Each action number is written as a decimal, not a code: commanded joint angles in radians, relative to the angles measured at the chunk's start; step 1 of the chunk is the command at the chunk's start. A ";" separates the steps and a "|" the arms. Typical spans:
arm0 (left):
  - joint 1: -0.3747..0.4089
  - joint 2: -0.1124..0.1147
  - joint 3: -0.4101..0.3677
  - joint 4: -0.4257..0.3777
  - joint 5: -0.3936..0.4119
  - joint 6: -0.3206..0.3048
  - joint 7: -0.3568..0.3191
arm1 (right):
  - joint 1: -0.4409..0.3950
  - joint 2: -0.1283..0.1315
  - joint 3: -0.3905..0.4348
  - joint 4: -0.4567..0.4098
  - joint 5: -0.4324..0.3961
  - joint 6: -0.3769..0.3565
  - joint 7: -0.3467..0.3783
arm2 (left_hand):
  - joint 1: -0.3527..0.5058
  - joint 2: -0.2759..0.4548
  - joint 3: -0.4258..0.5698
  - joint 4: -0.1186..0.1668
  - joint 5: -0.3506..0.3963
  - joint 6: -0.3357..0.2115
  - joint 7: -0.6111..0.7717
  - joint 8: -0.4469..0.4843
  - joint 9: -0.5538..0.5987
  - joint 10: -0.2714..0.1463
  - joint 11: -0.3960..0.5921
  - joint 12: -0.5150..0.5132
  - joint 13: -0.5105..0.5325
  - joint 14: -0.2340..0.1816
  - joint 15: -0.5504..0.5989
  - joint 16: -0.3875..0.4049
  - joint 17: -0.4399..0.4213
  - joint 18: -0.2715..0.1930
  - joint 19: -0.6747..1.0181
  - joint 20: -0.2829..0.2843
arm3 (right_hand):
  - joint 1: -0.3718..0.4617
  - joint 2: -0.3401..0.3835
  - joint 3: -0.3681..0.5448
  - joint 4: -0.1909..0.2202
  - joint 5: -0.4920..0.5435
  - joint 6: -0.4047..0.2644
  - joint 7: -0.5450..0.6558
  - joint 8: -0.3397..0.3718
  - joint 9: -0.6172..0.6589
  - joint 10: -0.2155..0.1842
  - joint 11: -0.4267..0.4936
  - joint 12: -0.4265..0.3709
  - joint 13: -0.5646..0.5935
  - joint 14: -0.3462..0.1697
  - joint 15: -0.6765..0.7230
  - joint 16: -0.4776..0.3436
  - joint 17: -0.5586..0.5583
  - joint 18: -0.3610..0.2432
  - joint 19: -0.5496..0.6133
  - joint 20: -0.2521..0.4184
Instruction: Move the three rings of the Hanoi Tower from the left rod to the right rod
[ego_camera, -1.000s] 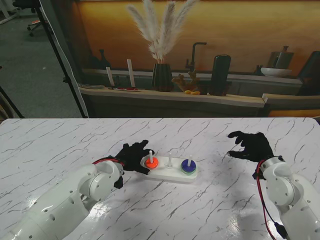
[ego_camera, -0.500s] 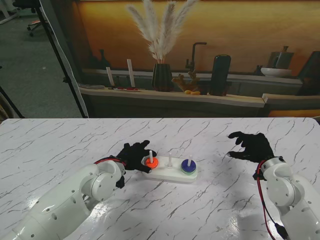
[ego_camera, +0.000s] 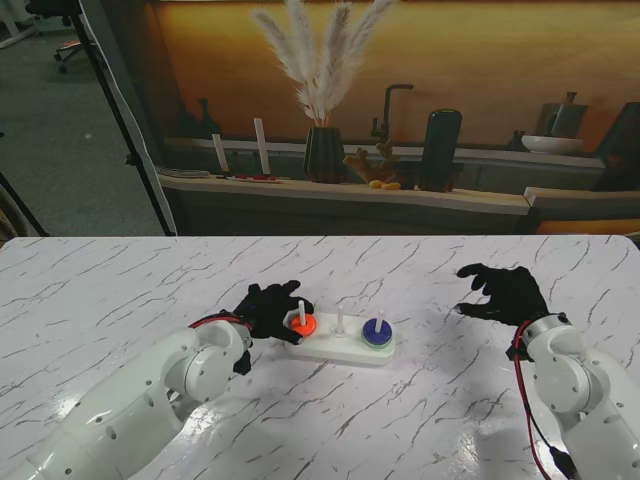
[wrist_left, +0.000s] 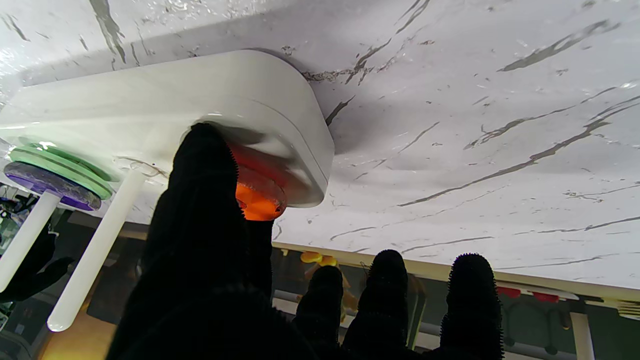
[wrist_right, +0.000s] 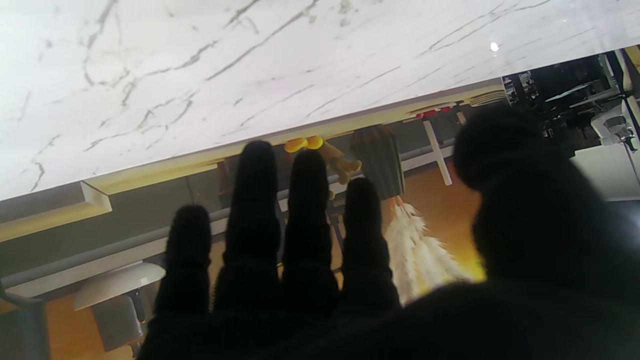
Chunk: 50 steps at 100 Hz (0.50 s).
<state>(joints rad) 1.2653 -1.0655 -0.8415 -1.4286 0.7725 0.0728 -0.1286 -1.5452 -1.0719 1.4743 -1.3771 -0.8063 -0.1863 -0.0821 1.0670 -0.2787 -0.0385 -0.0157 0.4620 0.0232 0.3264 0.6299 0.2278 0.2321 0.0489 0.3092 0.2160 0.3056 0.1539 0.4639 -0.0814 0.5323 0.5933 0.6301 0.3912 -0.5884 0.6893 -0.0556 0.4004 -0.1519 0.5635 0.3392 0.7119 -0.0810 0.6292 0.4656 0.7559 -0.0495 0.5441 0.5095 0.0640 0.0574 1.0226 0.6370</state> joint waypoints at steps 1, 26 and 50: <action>0.007 -0.008 -0.003 0.005 -0.003 -0.012 -0.004 | -0.007 -0.006 -0.004 -0.003 0.000 0.000 0.002 | 0.085 0.040 0.042 0.004 0.065 -0.087 0.092 0.043 0.012 -0.017 0.007 0.019 0.017 -0.005 0.011 0.014 -0.003 0.003 0.038 0.016 | -0.006 0.008 -0.011 0.017 0.010 -0.024 0.009 -0.002 0.028 -0.019 0.025 0.011 0.010 -0.008 0.017 0.014 -0.010 0.325 0.012 -0.004; 0.013 -0.007 -0.028 -0.019 -0.002 -0.010 -0.013 | -0.005 -0.006 -0.010 -0.002 0.004 0.003 0.007 | 0.082 0.045 0.036 0.001 0.068 -0.084 0.100 0.027 0.048 -0.012 0.015 0.020 0.039 0.000 0.019 0.019 0.003 0.022 0.058 0.021 | -0.008 0.008 -0.011 0.017 0.010 -0.021 0.008 -0.002 0.028 -0.019 0.024 0.011 0.009 -0.008 0.017 0.014 -0.011 0.324 0.012 -0.004; 0.011 -0.002 -0.042 -0.046 0.007 -0.009 -0.039 | -0.006 -0.005 -0.014 0.001 0.005 0.003 0.008 | 0.058 0.054 0.029 -0.002 0.065 -0.073 0.093 0.012 0.056 -0.006 0.015 0.019 0.045 0.003 0.021 0.020 0.005 0.027 0.070 0.021 | -0.009 0.008 -0.010 0.017 0.012 -0.020 0.007 -0.002 0.030 -0.019 0.025 0.012 0.010 -0.008 0.016 0.014 -0.011 0.324 0.011 -0.004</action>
<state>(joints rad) 1.2811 -1.0672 -0.8827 -1.4665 0.7722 0.0799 -0.1573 -1.5443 -1.0713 1.4656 -1.3766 -0.8021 -0.1837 -0.0747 1.0778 -0.2808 -0.0397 -0.0159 0.4646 0.0085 0.3267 0.6284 0.2622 0.2317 0.0672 0.3105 0.2275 0.3056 0.1708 0.4742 -0.0696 0.5322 0.6284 0.6341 0.3912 -0.5884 0.6893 -0.0556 0.4004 -0.1519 0.5635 0.3391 0.7119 -0.0810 0.6292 0.4656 0.7559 -0.0495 0.5441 0.5095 0.0640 0.0574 1.0226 0.6370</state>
